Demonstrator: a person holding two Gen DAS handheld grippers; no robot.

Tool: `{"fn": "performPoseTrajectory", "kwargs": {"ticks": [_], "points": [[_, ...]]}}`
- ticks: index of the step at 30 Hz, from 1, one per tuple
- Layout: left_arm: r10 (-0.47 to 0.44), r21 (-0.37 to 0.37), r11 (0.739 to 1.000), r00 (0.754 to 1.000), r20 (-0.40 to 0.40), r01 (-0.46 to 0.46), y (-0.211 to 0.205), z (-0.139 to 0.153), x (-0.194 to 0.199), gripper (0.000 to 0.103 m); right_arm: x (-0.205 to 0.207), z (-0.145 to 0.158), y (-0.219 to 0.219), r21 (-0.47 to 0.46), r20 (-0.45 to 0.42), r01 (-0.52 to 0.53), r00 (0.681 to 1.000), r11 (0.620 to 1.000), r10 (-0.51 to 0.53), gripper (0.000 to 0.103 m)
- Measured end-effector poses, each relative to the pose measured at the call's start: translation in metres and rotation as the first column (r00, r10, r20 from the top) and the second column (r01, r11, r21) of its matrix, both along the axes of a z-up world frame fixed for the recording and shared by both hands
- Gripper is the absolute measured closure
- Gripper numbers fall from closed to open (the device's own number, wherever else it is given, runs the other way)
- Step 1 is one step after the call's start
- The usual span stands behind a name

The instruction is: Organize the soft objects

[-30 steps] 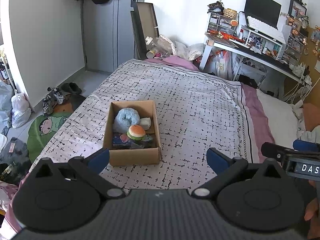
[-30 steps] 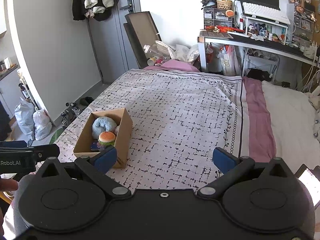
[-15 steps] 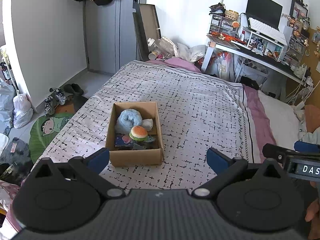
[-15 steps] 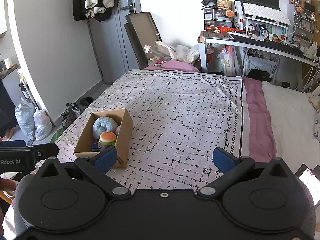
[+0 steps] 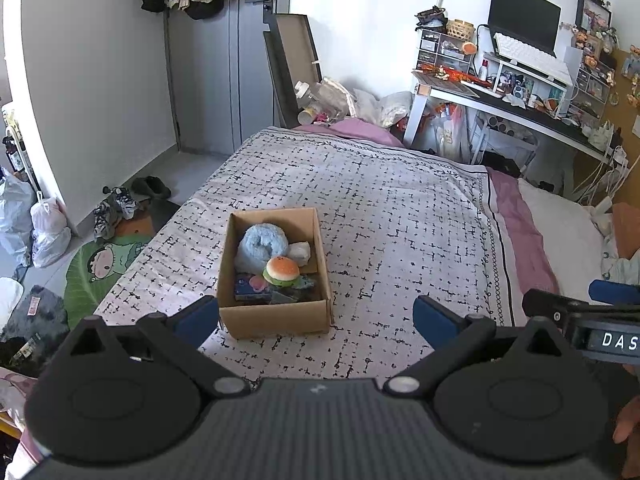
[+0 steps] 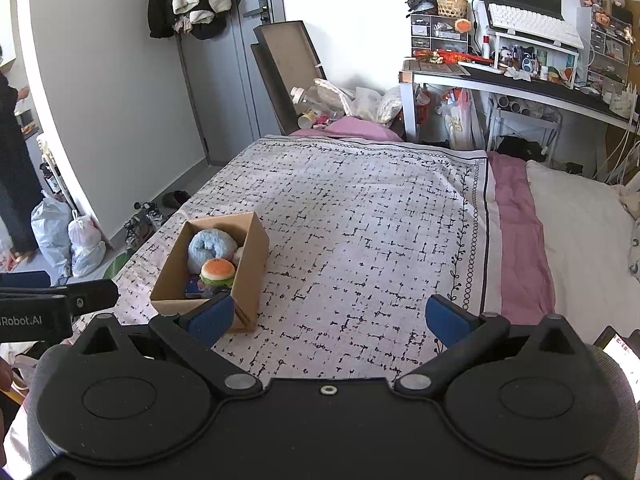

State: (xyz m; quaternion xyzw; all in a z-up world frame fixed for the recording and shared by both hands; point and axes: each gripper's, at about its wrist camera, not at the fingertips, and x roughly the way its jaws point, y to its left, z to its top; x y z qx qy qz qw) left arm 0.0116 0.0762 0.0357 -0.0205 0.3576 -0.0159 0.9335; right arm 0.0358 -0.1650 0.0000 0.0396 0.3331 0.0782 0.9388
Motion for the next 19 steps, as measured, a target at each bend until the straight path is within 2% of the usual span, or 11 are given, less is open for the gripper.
{"fn": "performPoseTrajectory", "kwargs": {"ticks": [19], "points": [[0.000, 0.021, 1.000, 1.000, -0.005, 0.000, -0.0085, -0.0076, 0.0095, 0.001, 0.0068, -0.0060, -0.0047, 0.015, -0.021, 0.005, 1.000, 1.000, -0.005, 0.000]]}}
